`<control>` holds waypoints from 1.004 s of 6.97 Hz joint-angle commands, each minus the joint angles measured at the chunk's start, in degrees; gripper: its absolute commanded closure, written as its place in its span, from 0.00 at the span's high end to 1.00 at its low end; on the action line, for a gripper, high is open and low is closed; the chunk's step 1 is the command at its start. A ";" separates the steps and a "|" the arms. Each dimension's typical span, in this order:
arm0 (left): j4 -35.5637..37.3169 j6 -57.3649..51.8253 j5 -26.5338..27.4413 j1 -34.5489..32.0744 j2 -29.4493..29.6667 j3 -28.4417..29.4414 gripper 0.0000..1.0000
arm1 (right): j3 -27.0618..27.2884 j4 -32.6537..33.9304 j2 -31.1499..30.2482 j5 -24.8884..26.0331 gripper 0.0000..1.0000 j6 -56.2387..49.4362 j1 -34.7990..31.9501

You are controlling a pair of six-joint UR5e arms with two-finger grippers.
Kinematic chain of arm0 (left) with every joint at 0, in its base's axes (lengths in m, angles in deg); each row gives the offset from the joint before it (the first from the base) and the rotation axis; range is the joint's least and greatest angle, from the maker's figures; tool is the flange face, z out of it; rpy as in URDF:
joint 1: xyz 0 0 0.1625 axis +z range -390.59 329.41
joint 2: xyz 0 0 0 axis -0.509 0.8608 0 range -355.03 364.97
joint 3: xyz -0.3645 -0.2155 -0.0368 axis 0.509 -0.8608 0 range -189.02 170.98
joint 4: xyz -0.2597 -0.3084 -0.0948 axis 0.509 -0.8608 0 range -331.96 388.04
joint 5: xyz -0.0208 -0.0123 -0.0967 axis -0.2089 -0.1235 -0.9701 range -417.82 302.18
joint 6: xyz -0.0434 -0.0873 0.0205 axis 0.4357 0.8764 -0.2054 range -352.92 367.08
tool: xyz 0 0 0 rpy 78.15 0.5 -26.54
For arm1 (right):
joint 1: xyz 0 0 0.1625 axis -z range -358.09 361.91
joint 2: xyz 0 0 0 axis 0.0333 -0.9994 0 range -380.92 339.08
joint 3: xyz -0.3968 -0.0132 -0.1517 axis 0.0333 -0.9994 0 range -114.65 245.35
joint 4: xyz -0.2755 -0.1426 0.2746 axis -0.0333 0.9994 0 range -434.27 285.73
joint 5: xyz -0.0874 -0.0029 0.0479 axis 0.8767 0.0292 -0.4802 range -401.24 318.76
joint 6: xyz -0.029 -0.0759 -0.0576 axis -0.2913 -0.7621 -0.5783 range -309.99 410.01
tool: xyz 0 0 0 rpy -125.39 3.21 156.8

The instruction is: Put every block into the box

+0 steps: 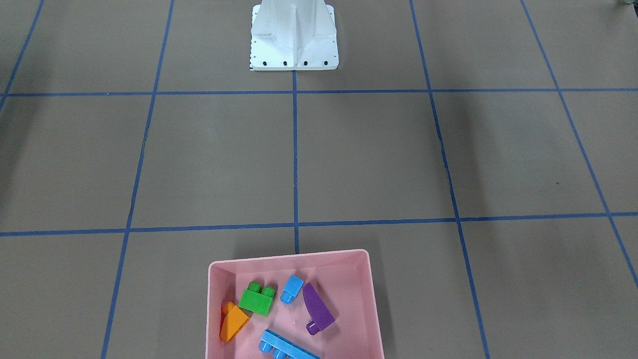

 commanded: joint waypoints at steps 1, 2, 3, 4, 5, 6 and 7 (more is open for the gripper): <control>-0.08 2.67 -0.63 -0.07 -2.12 -2.83 1.00 | 1.35 0.33 -1.89 -0.07 1.00 0.01 -0.59; -0.08 4.78 -0.72 -0.07 -2.04 -2.92 1.00 | 1.35 0.42 -1.98 0.19 1.00 0.01 -1.21; -0.17 4.89 -0.72 -0.07 -2.12 -2.92 1.00 | 1.35 0.51 -1.46 1.67 1.00 -0.08 -1.21; -0.26 4.97 -0.63 -0.07 -2.12 -2.84 1.00 | 1.35 0.85 -1.19 4.73 1.00 -0.26 -0.52; -0.26 4.98 -0.63 -0.07 -2.04 -2.83 1.00 | 3.09 6.69 0.20 5.02 1.00 -0.87 -0.42; -0.17 5.06 -0.54 -0.07 -1.86 -2.83 1.00 | 5.89 14.58 1.43 5.03 1.00 -2.96 -0.60; -0.17 5.06 -0.63 -0.07 -1.77 -2.83 1.00 | 10.71 22.31 1.53 5.03 1.00 -4.98 -0.69</control>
